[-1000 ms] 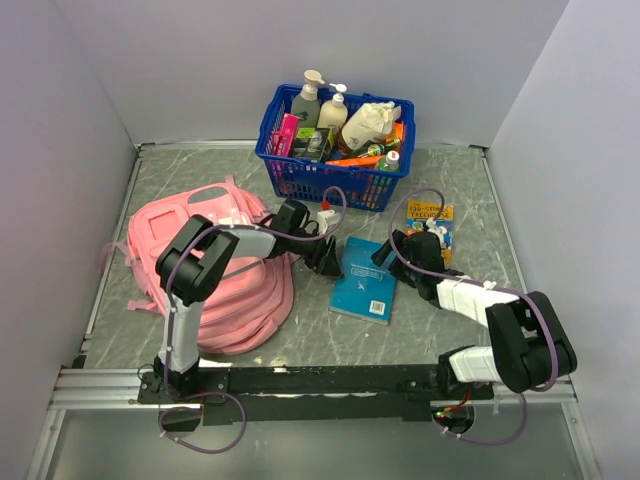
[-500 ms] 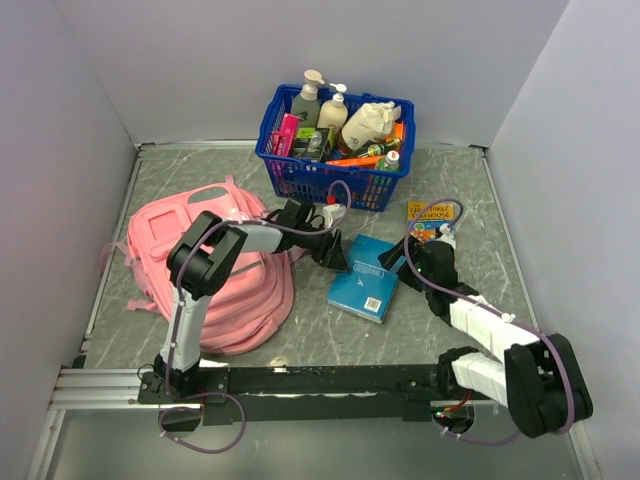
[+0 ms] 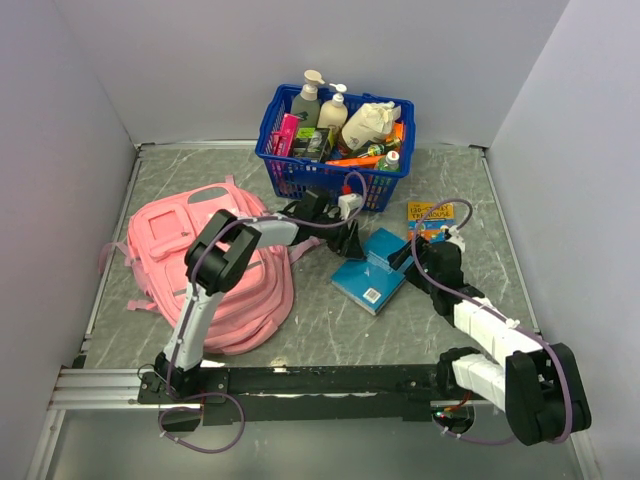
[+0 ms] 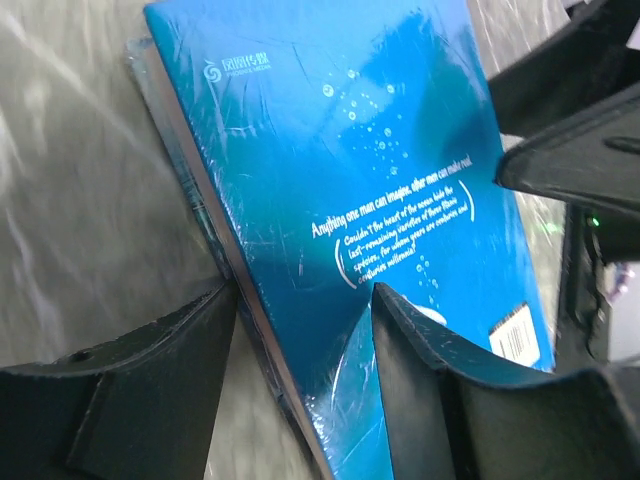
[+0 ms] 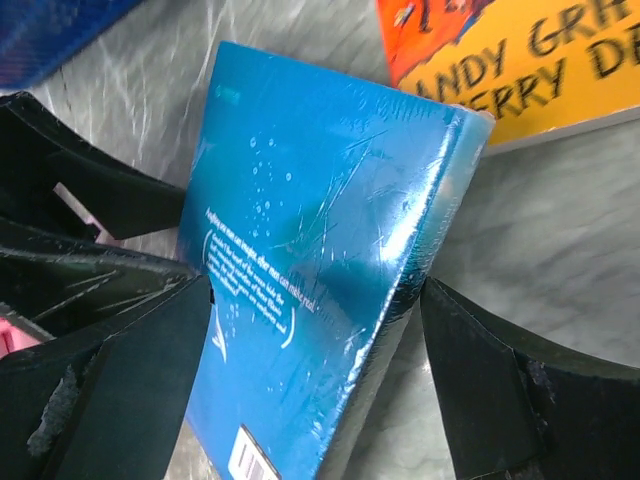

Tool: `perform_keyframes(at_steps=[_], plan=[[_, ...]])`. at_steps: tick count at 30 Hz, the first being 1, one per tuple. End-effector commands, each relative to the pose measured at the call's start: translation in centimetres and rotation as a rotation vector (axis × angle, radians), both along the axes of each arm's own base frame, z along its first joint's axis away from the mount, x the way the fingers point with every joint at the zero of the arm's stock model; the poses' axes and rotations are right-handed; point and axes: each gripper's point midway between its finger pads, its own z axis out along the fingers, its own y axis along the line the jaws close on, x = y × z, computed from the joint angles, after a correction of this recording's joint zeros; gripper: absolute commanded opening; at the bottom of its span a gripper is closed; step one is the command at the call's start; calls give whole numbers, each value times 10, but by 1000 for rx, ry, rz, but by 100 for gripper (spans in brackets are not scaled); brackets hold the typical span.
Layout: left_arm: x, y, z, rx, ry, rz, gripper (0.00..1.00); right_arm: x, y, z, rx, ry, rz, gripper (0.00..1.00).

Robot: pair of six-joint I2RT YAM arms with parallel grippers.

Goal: Pack the student bag
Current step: Pick up the book from the center of the board.

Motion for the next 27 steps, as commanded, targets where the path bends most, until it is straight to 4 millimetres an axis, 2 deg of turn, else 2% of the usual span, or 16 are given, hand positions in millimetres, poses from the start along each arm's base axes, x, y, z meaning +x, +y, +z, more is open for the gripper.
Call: perform_keyframes(at_steps=[1, 7, 10, 14, 17, 19, 20, 21, 23, 24, 27], plan=[[-37, -32, -23, 42, 58, -94, 61, 20, 17, 43, 106, -144, 63, 91], [-42, -27, -39, 63, 76, -93, 61, 14, -2, 6, 49, -25, -24, 93], [-45, -25, -40, 65, 75, -97, 61, 13, -8, -3, 33, 7, -59, 96], [-46, -23, -38, 67, 72, -97, 60, 2, -19, -20, -7, 106, -116, 98], [-44, -21, -40, 71, 74, -93, 60, -1, -16, -25, 22, 105, -115, 100], [-44, -20, -39, 71, 74, -92, 60, 5, -11, -22, 57, 71, -107, 100], [-45, -20, -39, 70, 74, -95, 60, 1, -6, -28, 81, 88, -84, 99], [-45, -19, -38, 70, 72, -94, 60, 8, -2, -22, 114, 48, -81, 97], [-45, -19, -37, 72, 68, -94, 60, 6, 5, -23, 160, 31, -55, 91], [-44, -18, -36, 72, 65, -94, 60, 10, 7, -17, 187, -3, -53, 83], [-44, -16, -34, 69, 68, -92, 60, 9, 12, -9, 226, -40, -33, 72]])
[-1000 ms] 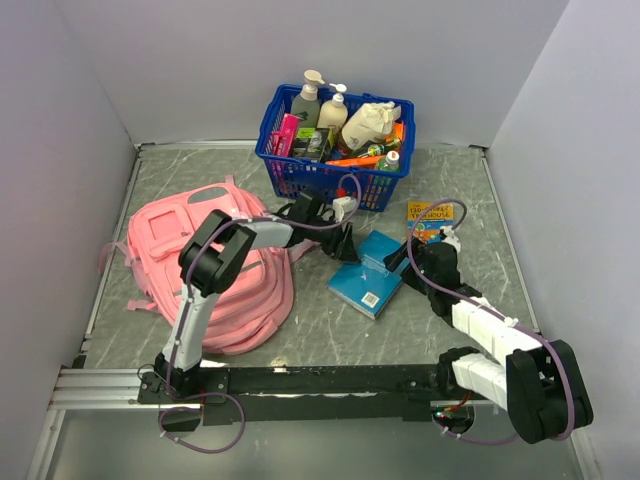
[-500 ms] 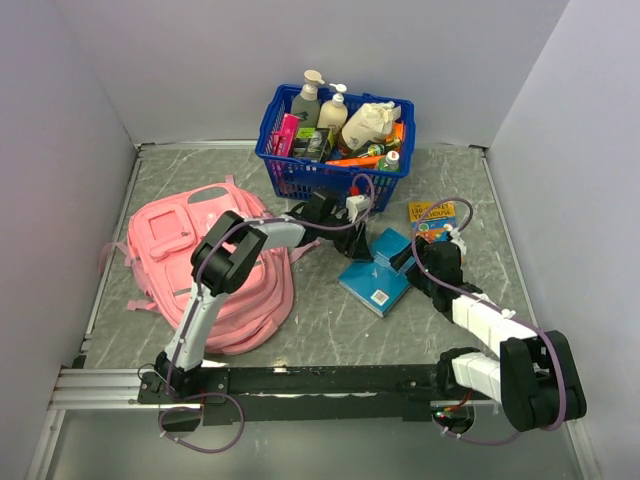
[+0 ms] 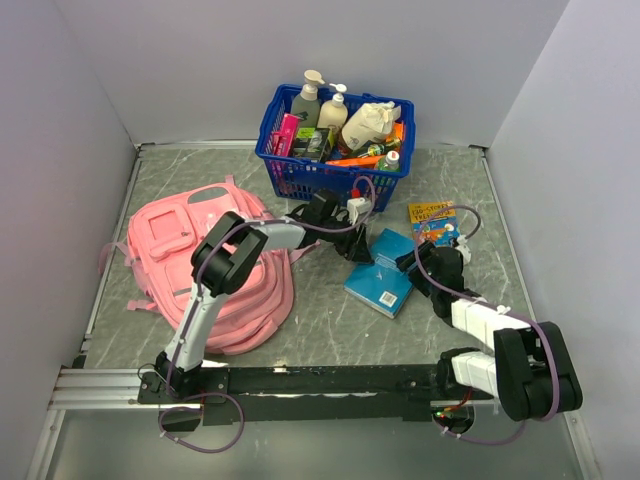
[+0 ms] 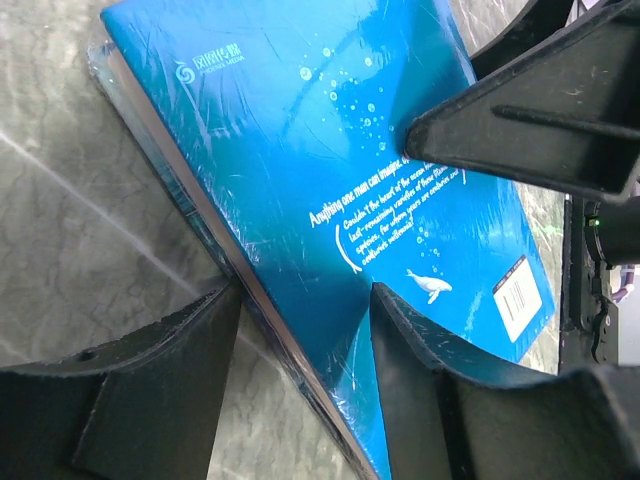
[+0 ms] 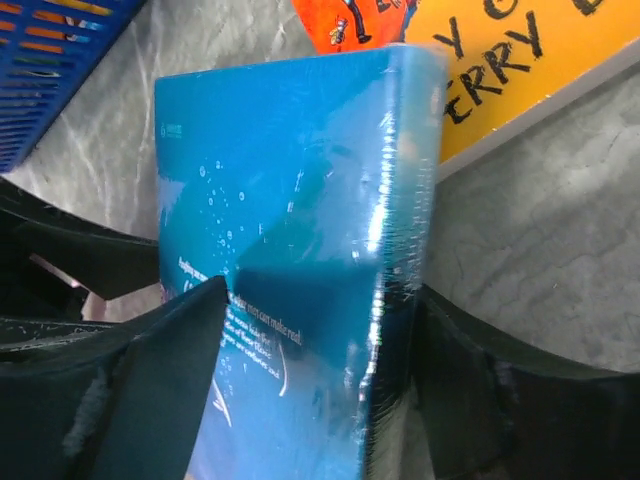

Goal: Pack the student bag
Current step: Pick up the book from the center of the board.

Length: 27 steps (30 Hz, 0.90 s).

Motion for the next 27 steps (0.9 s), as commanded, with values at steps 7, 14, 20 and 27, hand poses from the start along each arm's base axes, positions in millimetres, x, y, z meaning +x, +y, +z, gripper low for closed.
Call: perform_keyframes(at_steps=[7, 14, 20, 27], plan=[[-37, 6, -10, 61, 81, -65, 60, 0, 41, 51, 229, -241, 147, 34], [-31, 35, 80, 96, -117, -82, 78, 3, 43, 91, 228, -334, 179, 0], [-29, 150, 130, 319, -318, -8, 88, -2, 40, 93, 191, -320, 190, 0], [-95, 278, 125, 604, -506, -48, 91, -1, 39, 99, 173, -301, 192, 0]])
